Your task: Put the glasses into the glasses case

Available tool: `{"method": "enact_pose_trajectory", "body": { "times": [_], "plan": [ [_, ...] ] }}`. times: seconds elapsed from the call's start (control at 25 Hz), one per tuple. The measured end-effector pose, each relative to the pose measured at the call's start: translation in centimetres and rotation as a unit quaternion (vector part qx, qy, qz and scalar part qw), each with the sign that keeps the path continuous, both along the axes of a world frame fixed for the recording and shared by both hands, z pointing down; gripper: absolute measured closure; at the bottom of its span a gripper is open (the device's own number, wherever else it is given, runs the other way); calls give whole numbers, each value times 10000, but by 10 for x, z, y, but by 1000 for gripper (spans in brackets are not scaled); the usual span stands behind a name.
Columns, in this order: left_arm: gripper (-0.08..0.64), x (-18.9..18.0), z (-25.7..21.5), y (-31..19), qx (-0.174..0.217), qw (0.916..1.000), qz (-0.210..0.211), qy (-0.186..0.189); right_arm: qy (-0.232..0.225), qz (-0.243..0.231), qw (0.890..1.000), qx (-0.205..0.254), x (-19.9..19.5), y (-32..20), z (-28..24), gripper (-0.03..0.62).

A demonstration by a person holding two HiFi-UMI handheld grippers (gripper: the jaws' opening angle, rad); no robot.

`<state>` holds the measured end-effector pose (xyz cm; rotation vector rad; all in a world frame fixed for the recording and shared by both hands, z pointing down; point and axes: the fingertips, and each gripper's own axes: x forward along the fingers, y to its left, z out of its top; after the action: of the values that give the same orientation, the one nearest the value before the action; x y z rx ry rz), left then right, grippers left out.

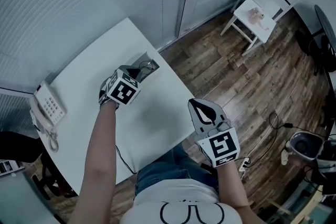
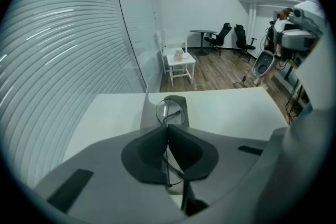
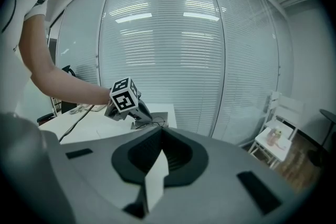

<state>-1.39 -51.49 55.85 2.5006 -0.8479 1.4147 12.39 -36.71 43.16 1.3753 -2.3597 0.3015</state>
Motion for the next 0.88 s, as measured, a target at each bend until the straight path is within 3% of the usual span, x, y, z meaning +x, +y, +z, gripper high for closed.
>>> {"method": "enact_pose_trajectory", "body": {
  "times": [0.24,0.52,0.88],
  "plan": [
    [537,-1,25,-5,157,9991,-249,-321,-4,98,10000,-10,9,-1,17,581],
    [534,8,27,8,210,9984,-90,-518,-48,56,9999,92,9,-4,12,581],
    [486,4,5,13,435,9975,-297,-466,-147,2,9996,233,15,5,-1,581]
  ]
}}
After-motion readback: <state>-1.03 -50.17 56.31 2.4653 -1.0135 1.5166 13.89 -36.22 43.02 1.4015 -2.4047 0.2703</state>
